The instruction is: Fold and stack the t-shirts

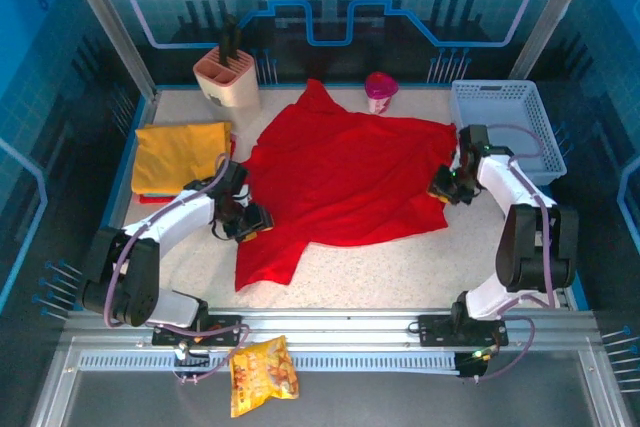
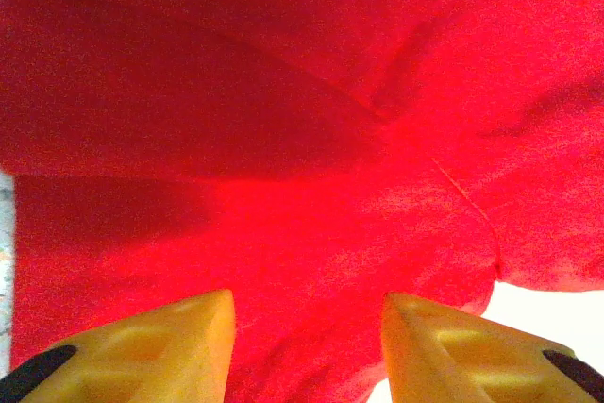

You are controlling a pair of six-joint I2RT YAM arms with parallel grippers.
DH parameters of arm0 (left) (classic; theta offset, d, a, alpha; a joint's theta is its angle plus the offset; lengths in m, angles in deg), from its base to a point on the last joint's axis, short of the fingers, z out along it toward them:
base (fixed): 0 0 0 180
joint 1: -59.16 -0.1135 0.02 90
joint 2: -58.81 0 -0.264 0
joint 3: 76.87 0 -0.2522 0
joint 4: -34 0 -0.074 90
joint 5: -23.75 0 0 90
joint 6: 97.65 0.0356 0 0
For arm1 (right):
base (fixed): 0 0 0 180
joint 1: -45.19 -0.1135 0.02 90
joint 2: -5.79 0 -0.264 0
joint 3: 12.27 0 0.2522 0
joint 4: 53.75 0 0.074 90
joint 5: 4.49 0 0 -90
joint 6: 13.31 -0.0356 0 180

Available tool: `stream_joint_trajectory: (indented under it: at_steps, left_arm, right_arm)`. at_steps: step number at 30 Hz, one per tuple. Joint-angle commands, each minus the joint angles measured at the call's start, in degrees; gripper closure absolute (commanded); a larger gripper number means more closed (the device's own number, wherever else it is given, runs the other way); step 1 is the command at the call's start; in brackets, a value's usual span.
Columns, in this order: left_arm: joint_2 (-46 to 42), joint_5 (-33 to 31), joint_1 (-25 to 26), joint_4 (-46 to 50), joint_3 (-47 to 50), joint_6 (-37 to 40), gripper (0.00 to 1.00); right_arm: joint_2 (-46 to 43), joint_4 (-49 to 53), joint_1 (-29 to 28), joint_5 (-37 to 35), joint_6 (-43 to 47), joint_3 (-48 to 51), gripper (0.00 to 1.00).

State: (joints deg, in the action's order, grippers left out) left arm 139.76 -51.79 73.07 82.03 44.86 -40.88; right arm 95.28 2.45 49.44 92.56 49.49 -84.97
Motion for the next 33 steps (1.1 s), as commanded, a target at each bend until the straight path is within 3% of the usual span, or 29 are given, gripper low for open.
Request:
stream_joint_trajectory:
  at_steps: [1, 5, 10, 13, 22, 30, 33]
  left_arm:
    - [0.3, 1.4, 0.5, 0.6, -0.9, 1.3, 0.55]
    - [0.1, 2.0, 0.7, 0.0, -0.5, 1.0, 0.55]
    - [0.1, 2.1, 0.9, -0.2, -0.5, 1.0, 0.55]
    - [-0.3, 2.0, 0.9, 0.2, -0.7, 1.1, 0.55]
    - [-0.9, 2.0, 1.0, -0.4, 0.3, 0.8, 0.55]
    - [-1.5, 2.0, 1.1, -0.8, 0.9, 0.5, 0.55]
    - [-1.8, 1.9, 1.0, -0.8, 1.1, 0.4, 0.55]
  right_arm:
    - [-4.9, 0.3, 1.3, -1.2, -1.2, 4.4, 0.72]
    - [-5.8, 1.1, 2.5, -3.4, -1.3, 7.3, 0.71]
    - [-4.4, 0.2, 3.0, -5.4, -1.3, 9.7, 0.58]
    - [-4.2, -0.4, 3.0, -6.8, -1.2, 11.1, 0.56]
    - [-1.8, -5.1, 2.9, -4.3, -2.1, 12.4, 0.72]
    - [0.3, -7.3, 3.0, -5.1, -2.2, 12.2, 0.72]
    - [1.0, -7.4, 3.0, -5.0, -2.2, 12.1, 0.83]
